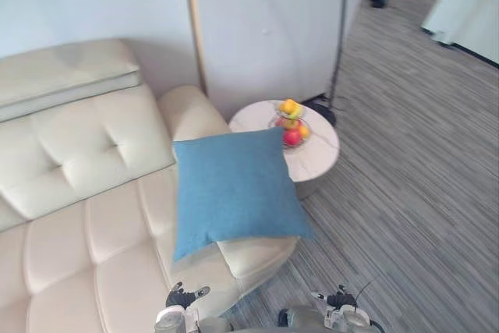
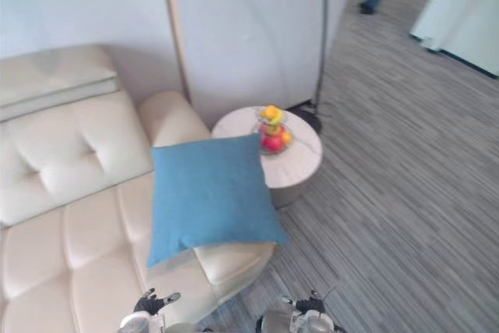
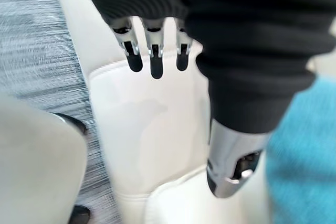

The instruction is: Pick up cushions and gather them together orderly.

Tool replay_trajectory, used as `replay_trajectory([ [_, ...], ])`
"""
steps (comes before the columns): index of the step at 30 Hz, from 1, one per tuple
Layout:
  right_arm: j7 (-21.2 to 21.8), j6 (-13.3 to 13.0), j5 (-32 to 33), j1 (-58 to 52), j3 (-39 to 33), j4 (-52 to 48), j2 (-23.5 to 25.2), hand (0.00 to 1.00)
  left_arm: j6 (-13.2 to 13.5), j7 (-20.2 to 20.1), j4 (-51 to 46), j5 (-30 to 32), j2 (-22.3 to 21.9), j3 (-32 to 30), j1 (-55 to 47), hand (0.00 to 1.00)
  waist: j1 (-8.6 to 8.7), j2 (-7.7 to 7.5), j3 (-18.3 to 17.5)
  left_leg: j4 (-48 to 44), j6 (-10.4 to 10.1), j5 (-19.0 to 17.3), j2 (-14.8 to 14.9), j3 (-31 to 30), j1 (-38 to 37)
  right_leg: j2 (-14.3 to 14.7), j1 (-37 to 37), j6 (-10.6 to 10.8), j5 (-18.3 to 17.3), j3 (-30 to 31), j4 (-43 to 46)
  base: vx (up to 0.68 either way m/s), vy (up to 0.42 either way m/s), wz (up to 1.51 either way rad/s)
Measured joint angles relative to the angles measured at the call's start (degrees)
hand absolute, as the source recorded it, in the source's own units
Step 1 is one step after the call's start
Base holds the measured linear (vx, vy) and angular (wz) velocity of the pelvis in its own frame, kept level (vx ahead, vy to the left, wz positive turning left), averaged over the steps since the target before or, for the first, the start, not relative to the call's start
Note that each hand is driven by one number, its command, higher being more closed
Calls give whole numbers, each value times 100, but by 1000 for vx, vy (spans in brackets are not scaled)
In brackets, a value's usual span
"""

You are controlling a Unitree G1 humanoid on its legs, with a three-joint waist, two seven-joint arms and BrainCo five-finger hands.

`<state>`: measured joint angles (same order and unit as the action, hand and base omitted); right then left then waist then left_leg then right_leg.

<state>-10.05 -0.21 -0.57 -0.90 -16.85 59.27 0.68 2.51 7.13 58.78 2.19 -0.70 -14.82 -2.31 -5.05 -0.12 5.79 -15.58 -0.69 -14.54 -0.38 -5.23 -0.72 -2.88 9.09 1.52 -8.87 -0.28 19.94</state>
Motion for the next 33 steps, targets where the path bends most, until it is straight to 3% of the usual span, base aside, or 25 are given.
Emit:
replay_trajectory([
  [1, 2, 2, 0, 45, 9, -7, -25, 0, -1, 7, -2, 0, -64, -8, 25, 0, 3, 137, -13, -31, -42, -25, 115, -20, 81, 36, -37, -10, -1, -221, -107, 246, -175, 68],
  [3, 0, 19, 10, 108, 6, -15, -60, 0, -5, 12, -4, -4, -105, -60, 49, 0, 13, 232, 19, -65, -75, -14, 256, 53, 113, 75, -118, -13, 1, -481, -161, 205, -172, 66],
  [6, -9, 29, 61, 86, -22, -15, -38, 0, -7, 22, -19, -16, -125, -143, 41, 0, 20, 187, 43, -54, -200, 62, 451, 465, 60, 82, -412, -15, 1, -890, -206, 96, -102, 69],
  [9, -14, 24, 83, 121, -109, -85, -19, 0, 1, 43, -215, -32, -91, -168, 37, 0, 28, 58, 91, -36, -244, 184, 441, 992, 94, -72, -496, -85, -56, -1164, -252, 7, -5, 47],
  [13, -29, 11, 276, 94, -338, -220, 190, 0, -8, 52, -234, -127, -11, -171, 29, 0, 28, -65, 46, 153, -173, 293, 317, 1078, 162, -160, -553, -79, -49, -1226, -559, -39, 34, 19],
  [17, -129, 6, 358, 52, -623, -239, 144, 0, -6, 101, -235, -190, 15, -233, -20, 0, 46, -65, 15, 565, -153, 496, 238, 1094, -68, -196, -860, -33, 101, -1311, -930, -62, 30, 14],
  [21, -192, -8, 448, -32, -785, -895, 39, 0, -9, 161, -258, -305, 248, -260, -97, 0, 135, -135, -55, 1217, -143, 799, 224, 1173, -287, -152, -903, -46, 260, -1355, -1196, -91, -5, 4],
  [28, -295, -113, 440, -10, -775, -2130, -494, 0, 11, 167, -1003, -478, 900, -438, -114, 0, 173, -30, -203, 1848, -170, 1103, 254, 1240, -454, -12, -925, -89, 490, -1237, -1573, -36, -9, -5],
  [33, -350, -142, 401, 154, -686, -2415, -769, 0, 81, 174, -1533, -587, 1169, -426, -104, 0, 189, 49, -256, 1933, -179, 1158, 260, 1232, -470, 43, -935, -95, 566, -1207, -1717, 55, -4, -3],
])
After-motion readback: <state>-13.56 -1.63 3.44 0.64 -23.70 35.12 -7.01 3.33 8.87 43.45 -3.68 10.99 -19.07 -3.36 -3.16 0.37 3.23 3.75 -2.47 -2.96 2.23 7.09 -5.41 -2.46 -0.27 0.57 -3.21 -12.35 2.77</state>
